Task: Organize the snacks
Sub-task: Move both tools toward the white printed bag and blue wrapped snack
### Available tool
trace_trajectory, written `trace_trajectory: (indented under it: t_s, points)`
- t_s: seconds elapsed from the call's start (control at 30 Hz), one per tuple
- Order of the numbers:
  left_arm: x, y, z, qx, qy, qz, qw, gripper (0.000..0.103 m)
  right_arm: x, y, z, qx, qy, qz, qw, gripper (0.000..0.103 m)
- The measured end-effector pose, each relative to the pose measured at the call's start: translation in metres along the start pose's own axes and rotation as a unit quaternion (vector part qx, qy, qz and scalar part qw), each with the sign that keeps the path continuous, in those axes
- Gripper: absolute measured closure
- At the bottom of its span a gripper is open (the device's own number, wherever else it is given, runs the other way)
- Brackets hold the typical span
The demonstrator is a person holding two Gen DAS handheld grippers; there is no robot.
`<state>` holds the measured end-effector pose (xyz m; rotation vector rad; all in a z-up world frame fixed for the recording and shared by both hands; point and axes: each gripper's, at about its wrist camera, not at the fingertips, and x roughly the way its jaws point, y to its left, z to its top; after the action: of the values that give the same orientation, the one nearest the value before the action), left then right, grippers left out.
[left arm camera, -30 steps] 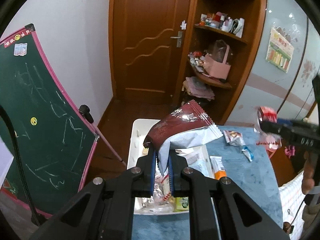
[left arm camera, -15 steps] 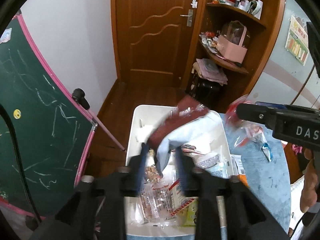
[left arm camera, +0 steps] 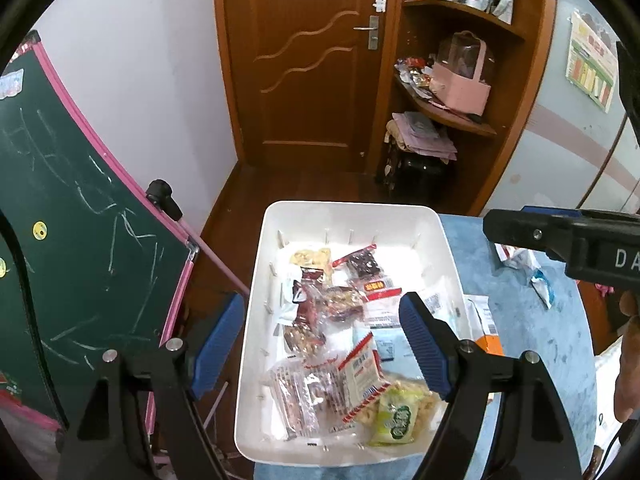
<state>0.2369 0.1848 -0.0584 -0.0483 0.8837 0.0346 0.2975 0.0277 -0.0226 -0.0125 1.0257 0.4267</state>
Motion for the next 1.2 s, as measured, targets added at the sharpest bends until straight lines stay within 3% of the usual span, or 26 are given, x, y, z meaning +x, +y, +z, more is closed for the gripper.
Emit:
trace_trajectory:
  t_s: [0.33,0.53,0.77,1.03,1.2]
  points:
    - [-0.037,-0.050,-0.020,0.035,-0.011,-0.022,0.9991,0.024,-0.047,-0.038,-0.055,0.002,-0.008,-0.007,1.000,0.047]
    - [-0.046,-0.117,-0.020,0.085,-0.004,-0.041,0.9955,0.024,-0.085,-0.091,-0.079,0.011,-0.017,-0.040,0.999,0.047]
    - [-0.050,-0.199,0.007,0.136,-0.011,-0.058,0.9890,0.024,-0.130,-0.167,-0.081,0.046,-0.039,-0.089,0.994,0.047]
    - [-0.013,-0.284,0.081,0.177,-0.018,-0.042,0.9832,0.024,-0.142,-0.246,-0.050,0.063,-0.042,-0.149,0.986,0.047]
    - [0.058,-0.317,0.115,0.173,0.024,-0.040,0.9839,0.023,-0.110,-0.290,-0.038,0.066,-0.026,-0.148,0.986,0.047]
